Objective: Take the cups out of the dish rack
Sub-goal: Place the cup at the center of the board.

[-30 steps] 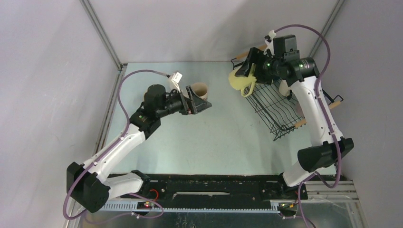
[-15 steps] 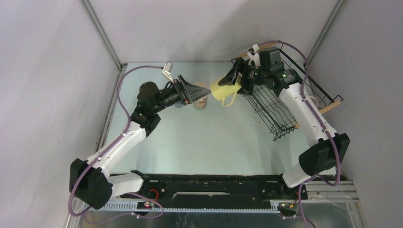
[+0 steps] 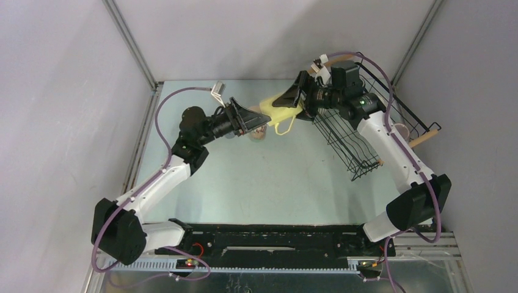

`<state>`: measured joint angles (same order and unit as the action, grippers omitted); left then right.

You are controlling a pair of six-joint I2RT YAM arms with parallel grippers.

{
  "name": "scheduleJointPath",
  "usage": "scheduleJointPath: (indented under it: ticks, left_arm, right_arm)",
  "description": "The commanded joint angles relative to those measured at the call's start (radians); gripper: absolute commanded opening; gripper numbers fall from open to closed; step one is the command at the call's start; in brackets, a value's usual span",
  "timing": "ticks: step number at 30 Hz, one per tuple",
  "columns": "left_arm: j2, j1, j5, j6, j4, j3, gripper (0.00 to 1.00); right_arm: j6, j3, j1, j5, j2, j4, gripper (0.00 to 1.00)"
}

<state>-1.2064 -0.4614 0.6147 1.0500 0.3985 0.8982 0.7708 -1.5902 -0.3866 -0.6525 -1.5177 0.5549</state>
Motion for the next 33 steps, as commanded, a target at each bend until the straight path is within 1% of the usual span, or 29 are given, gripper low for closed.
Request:
scheduleJointPath:
  ticks: [1, 4, 8, 17, 19, 24, 25, 27, 28, 29, 30, 33]
  left_arm:
    - [-0.008, 0.006, 0.042, 0.049, 0.107, -0.014, 0.72]
    - [-0.003, 0.006, 0.049, 0.047, 0.128, -0.015, 0.65]
    - [0.006, 0.005, 0.052, 0.041, 0.149, -0.019, 0.59]
    - [0.018, -0.006, 0.065, 0.051, 0.206, -0.042, 0.49]
    - [0.023, -0.008, 0.061, 0.048, 0.207, -0.046, 0.46]
    - [0.028, -0.010, 0.055, 0.044, 0.207, -0.051, 0.34]
    - [0.029, -0.009, 0.053, 0.044, 0.207, -0.053, 0.30]
    - [0.031, -0.010, 0.051, 0.042, 0.209, -0.053, 0.19]
    - [0.031, -0.010, 0.050, 0.041, 0.209, -0.054, 0.10]
    - [0.031, -0.010, 0.046, 0.041, 0.209, -0.057, 0.04]
    - [0.032, -0.010, 0.042, 0.041, 0.209, -0.059, 0.01]
    - [0.039, -0.010, 0.023, 0.037, 0.209, -0.069, 0.00]
  right_arm:
    - [0.069, -0.001, -0.025, -0.090, 0.058, -0.161, 0.01]
    - [0.102, 0.017, -0.033, -0.126, 0.056, -0.208, 0.01]
    - [0.138, 0.042, -0.043, -0.149, 0.055, -0.259, 0.01]
    - [0.259, 0.107, -0.061, -0.183, 0.063, -0.394, 0.00]
    - [0.288, 0.125, -0.063, -0.184, 0.071, -0.427, 0.00]
    - [0.325, 0.161, -0.065, -0.175, 0.087, -0.458, 0.00]
    - [0.330, 0.166, -0.066, -0.176, 0.090, -0.463, 0.00]
    - [0.331, 0.179, -0.068, -0.173, 0.095, -0.464, 0.00]
    - [0.336, 0.185, -0.070, -0.173, 0.098, -0.468, 0.00]
    - [0.341, 0.193, -0.071, -0.173, 0.101, -0.475, 0.00]
    - [0.345, 0.199, -0.072, -0.170, 0.105, -0.479, 0.03]
    - [0.342, 0.207, -0.077, -0.157, 0.113, -0.475, 0.10]
